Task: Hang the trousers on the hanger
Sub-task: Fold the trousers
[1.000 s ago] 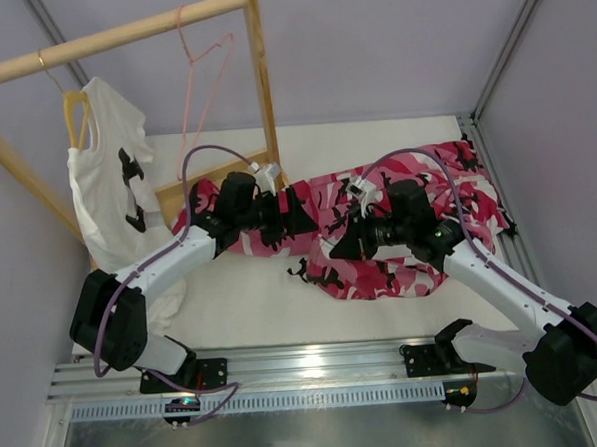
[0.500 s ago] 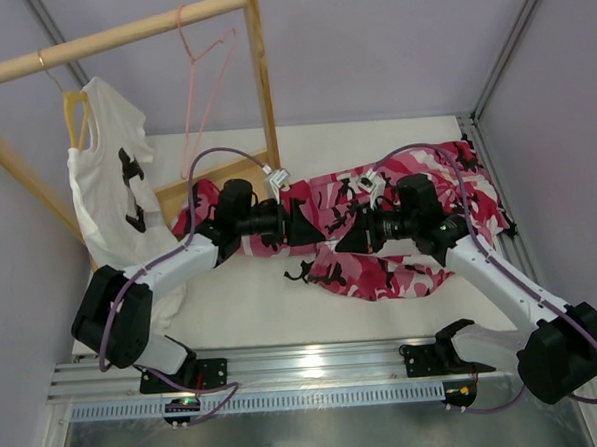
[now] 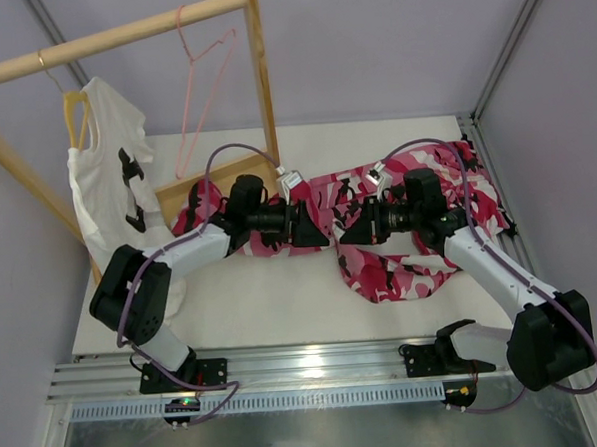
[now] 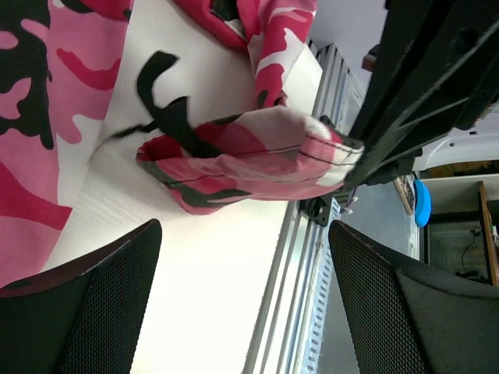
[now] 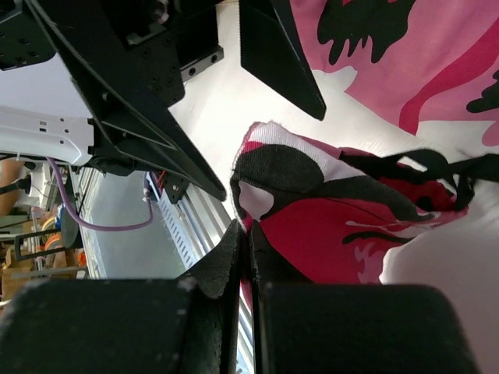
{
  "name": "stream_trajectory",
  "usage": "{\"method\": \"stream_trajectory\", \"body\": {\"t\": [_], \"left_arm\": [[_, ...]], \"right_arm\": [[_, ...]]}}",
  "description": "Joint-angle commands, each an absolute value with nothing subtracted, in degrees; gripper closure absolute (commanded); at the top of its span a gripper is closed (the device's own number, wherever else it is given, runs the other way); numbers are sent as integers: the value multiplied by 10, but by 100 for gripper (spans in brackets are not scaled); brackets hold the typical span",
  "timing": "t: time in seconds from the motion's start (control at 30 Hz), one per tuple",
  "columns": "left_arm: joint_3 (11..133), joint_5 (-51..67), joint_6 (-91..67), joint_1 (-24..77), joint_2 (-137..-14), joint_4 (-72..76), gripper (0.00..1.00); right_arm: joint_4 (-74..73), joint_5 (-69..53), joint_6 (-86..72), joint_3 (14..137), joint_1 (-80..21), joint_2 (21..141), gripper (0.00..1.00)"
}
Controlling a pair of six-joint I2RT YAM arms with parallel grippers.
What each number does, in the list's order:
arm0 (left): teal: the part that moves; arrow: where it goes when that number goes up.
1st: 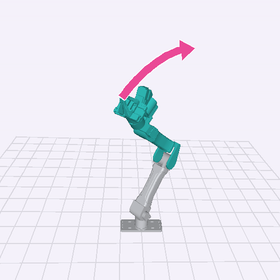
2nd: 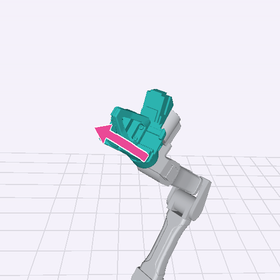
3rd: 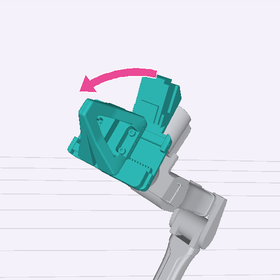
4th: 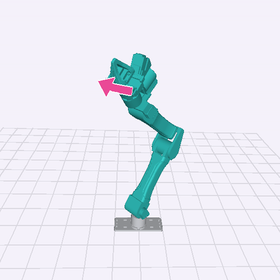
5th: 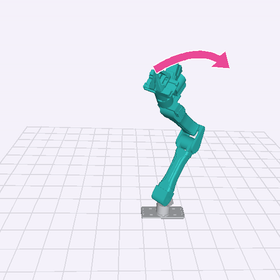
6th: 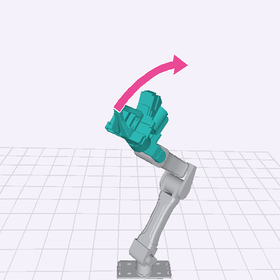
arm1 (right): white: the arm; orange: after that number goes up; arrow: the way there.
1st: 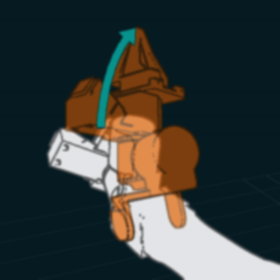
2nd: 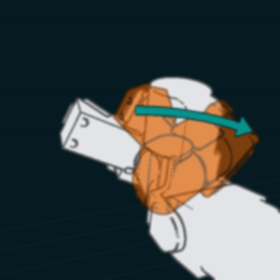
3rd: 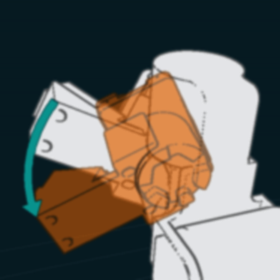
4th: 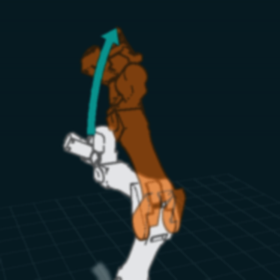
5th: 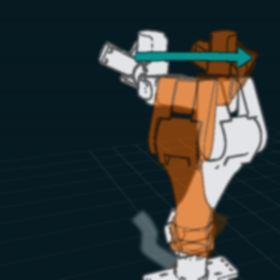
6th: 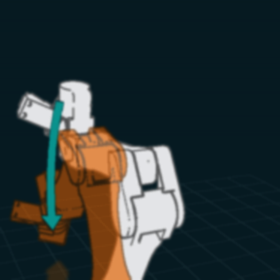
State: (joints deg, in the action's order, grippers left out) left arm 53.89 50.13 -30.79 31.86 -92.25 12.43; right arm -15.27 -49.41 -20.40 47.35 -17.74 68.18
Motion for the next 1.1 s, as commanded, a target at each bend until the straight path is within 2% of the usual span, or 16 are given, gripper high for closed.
{"method": "stream_trajectory", "body": {"t": [0.0,0.13,0.43,0.63,0.73,0.77,0.83,0.87,0.93,0.97,1.07], "left_arm": [[570,511,-275,321,-933,117,12],[576,491,-258,322,-940,106,12],[597,546,-259,338,-951,136,12],[591,605,-312,344,-969,210,17],[592,614,-317,343,-966,207,33],[592,611,-319,344,-962,204,50],[589,590,-334,344,-956,205,70],[587,582,-344,344,-955,211,96],[584,543,-374,344,-948,202,100],[585,527,-379,344,-936,168,100],[581,458,-383,344,-894,116,100]], "right_arm": [[-122,-519,-221,483,-178,686,96],[-107,-541,-236,477,-178,683,96],[-81,-580,-263,465,-178,671,96],[-67,-591,-275,465,-178,672,96],[-64,-584,-279,464,-178,671,96],[-66,-580,-279,464,-178,672,96],[-83,-555,-274,469,-177,674,95],[-87,-548,-272,472,-178,674,94],[-96,-521,-273,479,-178,677,86],[-105,-501,-274,492,-178,678,77],[-170,-403,-274,544,-176,689,62]]}}
